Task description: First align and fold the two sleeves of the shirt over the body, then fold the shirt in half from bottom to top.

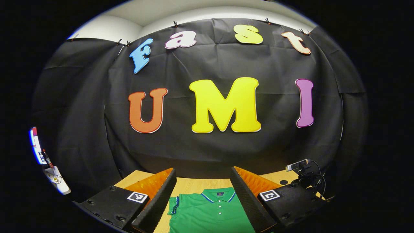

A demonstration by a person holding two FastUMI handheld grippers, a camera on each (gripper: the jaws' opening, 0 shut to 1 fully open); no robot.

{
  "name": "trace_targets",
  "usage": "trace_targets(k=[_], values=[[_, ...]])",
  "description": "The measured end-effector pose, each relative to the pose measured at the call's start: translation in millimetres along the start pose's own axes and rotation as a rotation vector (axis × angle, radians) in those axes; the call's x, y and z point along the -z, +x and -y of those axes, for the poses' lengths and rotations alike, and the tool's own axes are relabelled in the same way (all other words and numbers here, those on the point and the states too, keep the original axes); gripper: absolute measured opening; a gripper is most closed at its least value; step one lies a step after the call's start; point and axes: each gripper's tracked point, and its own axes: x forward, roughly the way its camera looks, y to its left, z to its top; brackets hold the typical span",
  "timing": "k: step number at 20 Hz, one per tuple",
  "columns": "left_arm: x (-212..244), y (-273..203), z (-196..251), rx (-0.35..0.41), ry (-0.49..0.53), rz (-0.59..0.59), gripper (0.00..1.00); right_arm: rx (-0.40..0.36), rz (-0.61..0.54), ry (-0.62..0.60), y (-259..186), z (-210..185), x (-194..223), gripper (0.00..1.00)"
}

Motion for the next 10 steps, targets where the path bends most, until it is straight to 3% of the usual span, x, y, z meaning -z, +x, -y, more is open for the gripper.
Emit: trace_targets(k=[3,5,7,9,10], values=[[5.2,3.7,-0.6,-0.013,0.003,-0.014,1.0,-0.01,-0.046,0.023,14.5,1.2,9.3,0.92],[9.1,4.7,1.0,-0.016,0.008,-0.028,1.0,-0.02,-0.08,0.034,23.1,-0.1,17.4,0.81],[10.1,6.3,1.4,-0.017,0.01,-0.033,1.0,-0.009,-0.107,0.027,28.3,2.5,21.7,0.67],[11.3,7.0,3.4,-0.016,0.014,-0.037,1.0,-0.004,-0.122,0.019,29.9,3.6,24.7,0.46],[10.3,7.1,4.4,-0.014,0.016,-0.037,1.0,-0.001,-0.124,0.02,31.1,5.1,23.9,0.27]])
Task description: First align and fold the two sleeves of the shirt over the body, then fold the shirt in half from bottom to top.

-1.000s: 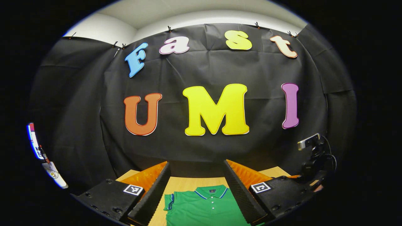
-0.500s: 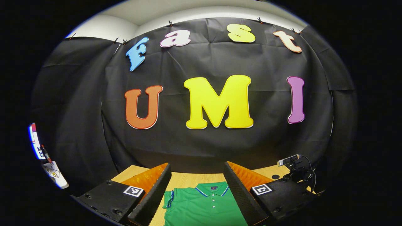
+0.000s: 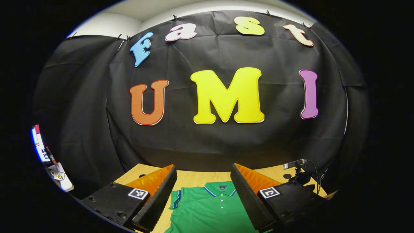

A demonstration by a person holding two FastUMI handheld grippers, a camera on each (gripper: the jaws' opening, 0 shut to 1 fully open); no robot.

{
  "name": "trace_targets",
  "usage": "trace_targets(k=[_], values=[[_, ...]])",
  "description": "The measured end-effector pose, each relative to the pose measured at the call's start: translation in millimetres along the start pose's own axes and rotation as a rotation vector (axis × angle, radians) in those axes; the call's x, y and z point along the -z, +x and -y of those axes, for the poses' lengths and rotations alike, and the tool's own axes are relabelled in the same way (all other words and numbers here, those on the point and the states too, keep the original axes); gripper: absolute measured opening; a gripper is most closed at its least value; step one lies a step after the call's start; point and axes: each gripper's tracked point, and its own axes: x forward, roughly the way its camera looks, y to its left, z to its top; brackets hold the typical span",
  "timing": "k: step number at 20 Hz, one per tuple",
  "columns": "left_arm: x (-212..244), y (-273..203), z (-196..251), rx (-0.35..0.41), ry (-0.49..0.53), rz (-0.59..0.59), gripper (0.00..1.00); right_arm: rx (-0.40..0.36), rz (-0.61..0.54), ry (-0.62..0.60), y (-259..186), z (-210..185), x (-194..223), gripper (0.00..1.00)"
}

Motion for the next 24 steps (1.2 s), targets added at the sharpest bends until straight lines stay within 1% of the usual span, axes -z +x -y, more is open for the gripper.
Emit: trace_targets(k=[1,2,4,5,6,10,14,17,21,24], values=[[0.3,0.7,0.3,0.002,0.001,-0.001,1.0,-0.002,-0.004,0.005,0.6,-1.5,1.0,0.17],[0.5,0.8,0.4,0.004,0.002,-0.001,1.0,-0.009,-0.008,0.011,1.1,-1.8,0.3,0.02],[1.7,0.2,1.4,0.006,0.001,-0.004,1.0,-0.015,-0.017,0.025,-0.7,-2.3,-2.2,0.02],[2.0,0.4,0.4,0.007,-0.001,-0.005,1.0,-0.025,-0.016,0.038,-2.7,-3.5,-1.0,0.0],[2.0,-0.2,-0.7,0.006,-0.002,-0.007,1.0,-0.022,-0.015,0.04,-3.0,-2.6,-2.0,0.0],[5.0,-2.5,-8.4,-0.002,-0.015,-0.012,1.0,-0.037,0.065,0.065,-29.4,-10.4,-32.4,0.0],[3.0,-9.7,-19.7,-0.017,-0.014,-0.01,1.0,-0.061,0.126,0.058,-51.5,-44.1,-58.9,0.0],[0.8,-17.9,-33.6,-0.027,-0.017,0.0,1.0,-0.09,0.134,0.032,-62.5,-78.0,-66.1,0.0],[0.6,-29.3,-57.5,-0.062,-0.026,0.011,1.0,-0.108,0.119,0.016,-59.5,-120.4,-67.8,0.0],[-0.6,-39.0,-78.4,-0.09,-0.02,0.018,1.0,-0.104,0.094,-0.001,-47.8,-146.3,-64.1,0.0]])
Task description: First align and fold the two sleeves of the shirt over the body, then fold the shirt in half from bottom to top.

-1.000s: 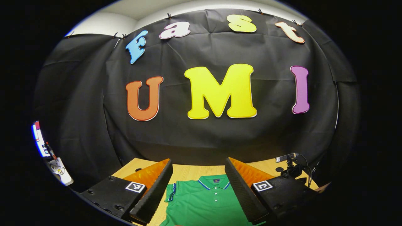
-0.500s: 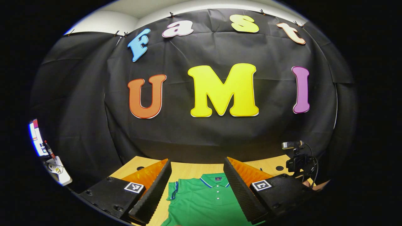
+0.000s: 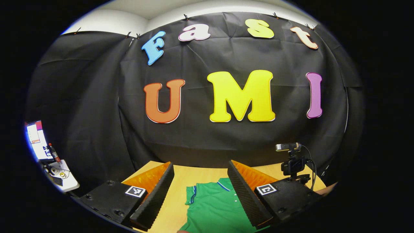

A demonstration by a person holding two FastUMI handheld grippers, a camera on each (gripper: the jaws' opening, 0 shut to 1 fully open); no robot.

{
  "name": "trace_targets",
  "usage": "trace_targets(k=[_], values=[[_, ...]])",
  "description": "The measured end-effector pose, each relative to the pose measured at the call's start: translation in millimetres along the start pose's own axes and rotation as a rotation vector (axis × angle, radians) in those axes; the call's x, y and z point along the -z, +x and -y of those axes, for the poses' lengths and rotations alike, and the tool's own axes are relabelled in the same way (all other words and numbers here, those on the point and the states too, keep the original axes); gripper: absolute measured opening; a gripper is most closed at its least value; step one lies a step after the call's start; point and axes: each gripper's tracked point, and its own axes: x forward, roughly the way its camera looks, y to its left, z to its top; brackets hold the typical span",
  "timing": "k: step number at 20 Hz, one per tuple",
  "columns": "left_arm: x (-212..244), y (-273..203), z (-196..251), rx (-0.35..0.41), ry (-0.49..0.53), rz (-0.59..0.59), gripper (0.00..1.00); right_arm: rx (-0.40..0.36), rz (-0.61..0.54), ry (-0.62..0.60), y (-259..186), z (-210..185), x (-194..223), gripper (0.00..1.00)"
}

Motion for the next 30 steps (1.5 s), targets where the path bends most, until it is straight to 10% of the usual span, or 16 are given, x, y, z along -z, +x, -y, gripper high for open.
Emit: trace_targets(k=[9,10,17,30], values=[[6.6,-16.0,-48.4,-0.07,-0.004,-0.022,1.0,-0.005,-0.044,-0.001,20.0,-56.3,13.2,0.02],[6.0,-15.5,-50.5,-0.068,-0.008,-0.021,1.0,-0.018,-0.031,0.002,17.9,-62.7,10.3,0.26],[19.6,2.6,-45.4,0.019,-0.014,-0.026,1.0,0.03,0.118,-0.052,-39.6,-60.1,-14.4,0.96],[178.3,119.4,-25.0,0.219,0.073,-0.248,1.0,0.178,0.412,-0.135,-244.3,-20.6,-33.9,0.95]])
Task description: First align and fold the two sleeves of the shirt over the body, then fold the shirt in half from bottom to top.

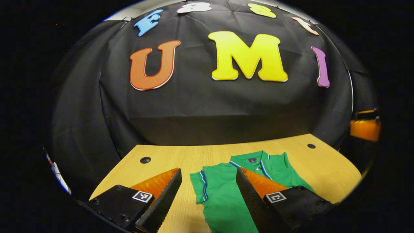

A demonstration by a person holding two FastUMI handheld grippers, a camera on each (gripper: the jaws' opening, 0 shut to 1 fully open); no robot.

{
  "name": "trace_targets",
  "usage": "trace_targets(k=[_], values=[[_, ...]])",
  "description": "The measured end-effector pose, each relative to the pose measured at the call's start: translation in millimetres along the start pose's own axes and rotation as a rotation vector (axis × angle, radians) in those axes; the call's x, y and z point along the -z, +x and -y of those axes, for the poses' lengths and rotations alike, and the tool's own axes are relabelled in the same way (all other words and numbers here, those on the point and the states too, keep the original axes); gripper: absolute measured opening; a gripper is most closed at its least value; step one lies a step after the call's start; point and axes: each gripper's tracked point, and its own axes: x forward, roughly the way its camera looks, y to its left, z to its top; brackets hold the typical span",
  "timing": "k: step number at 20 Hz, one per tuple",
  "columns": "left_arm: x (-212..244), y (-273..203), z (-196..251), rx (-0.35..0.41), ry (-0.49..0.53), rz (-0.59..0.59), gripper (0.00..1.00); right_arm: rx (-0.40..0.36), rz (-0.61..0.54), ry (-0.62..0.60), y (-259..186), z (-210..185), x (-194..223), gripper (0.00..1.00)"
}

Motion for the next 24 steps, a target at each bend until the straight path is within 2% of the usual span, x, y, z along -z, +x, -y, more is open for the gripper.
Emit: trace_targets(k=[2,7,10,17,18,21,23,24], values=[[16.8,26.6,-2.8,0.003,0.032,-0.033,1.0,0.038,0.007,0.014,-18.0,13.1,2.1,0.95],[60.4,75.1,-8.4,0.006,0.033,-0.116,1.0,0.109,-0.046,0.006,-46.8,40.5,26.0,0.95],[77.0,93.9,-10.0,0.019,0.052,-0.142,1.0,0.149,-0.08,0.034,-54.8,50.7,38.3,0.95],[115.3,117.6,-16.3,0.017,0.074,-0.224,1.0,0.19,-0.171,0.035,-58.5,67.3,70.9,0.96],[119.4,117.9,-16.7,0.018,0.071,-0.239,0.89,0.195,-0.171,0.045,-57.7,69.4,70.4,0.95],[122.1,119.9,-11.7,0.044,0.058,-0.247,0.77,0.198,-0.175,0.056,-56.1,72.3,70.9,0.95],[124.1,122.3,-12.1,0.04,0.045,-0.255,0.64,0.189,-0.18,0.055,-54.4,71.9,72.3,0.95],[123.2,123.4,-15.3,0.024,0.038,-0.256,0.45,0.186,-0.18,0.057,-53.8,71.3,72.6,0.97]])
